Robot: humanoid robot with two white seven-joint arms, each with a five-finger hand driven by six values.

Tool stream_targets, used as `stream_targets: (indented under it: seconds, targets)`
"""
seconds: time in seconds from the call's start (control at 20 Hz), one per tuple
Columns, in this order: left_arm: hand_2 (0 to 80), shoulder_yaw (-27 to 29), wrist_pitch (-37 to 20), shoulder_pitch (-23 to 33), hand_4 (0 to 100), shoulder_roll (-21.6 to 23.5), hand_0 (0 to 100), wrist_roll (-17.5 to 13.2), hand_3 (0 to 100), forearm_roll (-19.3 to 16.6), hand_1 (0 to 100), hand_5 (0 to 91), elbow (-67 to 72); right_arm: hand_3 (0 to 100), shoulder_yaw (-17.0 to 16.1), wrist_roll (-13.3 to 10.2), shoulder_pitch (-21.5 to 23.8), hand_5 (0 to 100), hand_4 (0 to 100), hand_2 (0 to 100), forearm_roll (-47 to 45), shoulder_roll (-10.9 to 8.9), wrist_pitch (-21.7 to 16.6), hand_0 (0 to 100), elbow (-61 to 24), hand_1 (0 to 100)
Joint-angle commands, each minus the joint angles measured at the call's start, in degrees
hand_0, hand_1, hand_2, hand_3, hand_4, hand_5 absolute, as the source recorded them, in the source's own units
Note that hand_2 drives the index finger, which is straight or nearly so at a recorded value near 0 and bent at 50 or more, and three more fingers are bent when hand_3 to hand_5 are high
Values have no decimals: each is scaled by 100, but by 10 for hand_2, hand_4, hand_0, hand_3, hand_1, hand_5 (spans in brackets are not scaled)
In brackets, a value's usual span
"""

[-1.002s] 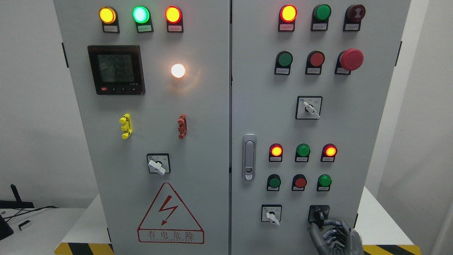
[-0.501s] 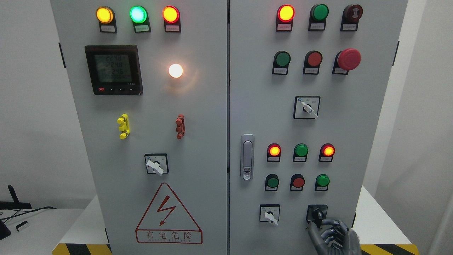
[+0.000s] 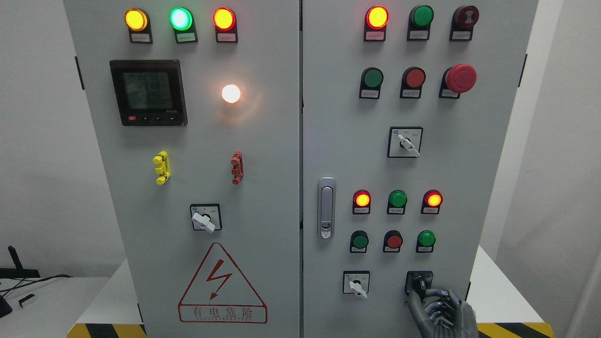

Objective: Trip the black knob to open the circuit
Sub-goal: 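Grasp the black rotary knob with the right hand fingers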

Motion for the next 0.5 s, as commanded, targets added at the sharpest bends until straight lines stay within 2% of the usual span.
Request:
stream_targets:
  seconds: [0.0,0.2,0.45]
  targets:
    - [0,0,3,0,0,4,120,-4,0,-176,389,0,-5,827,-43,-2,1,990,886,544,-8,12,2,287,5,697]
    - [0,0,3,0,0,4,120,-4,0,-176,389,0,3,830,9,-2,1,991,887,551,-35,21,177,288,-3,696]
    - [0,0,3,0,0,-4,120,-4,0,-176,389,0,3,837,9,-2,-7,991,890,563,-79,21,187,290,-4,695]
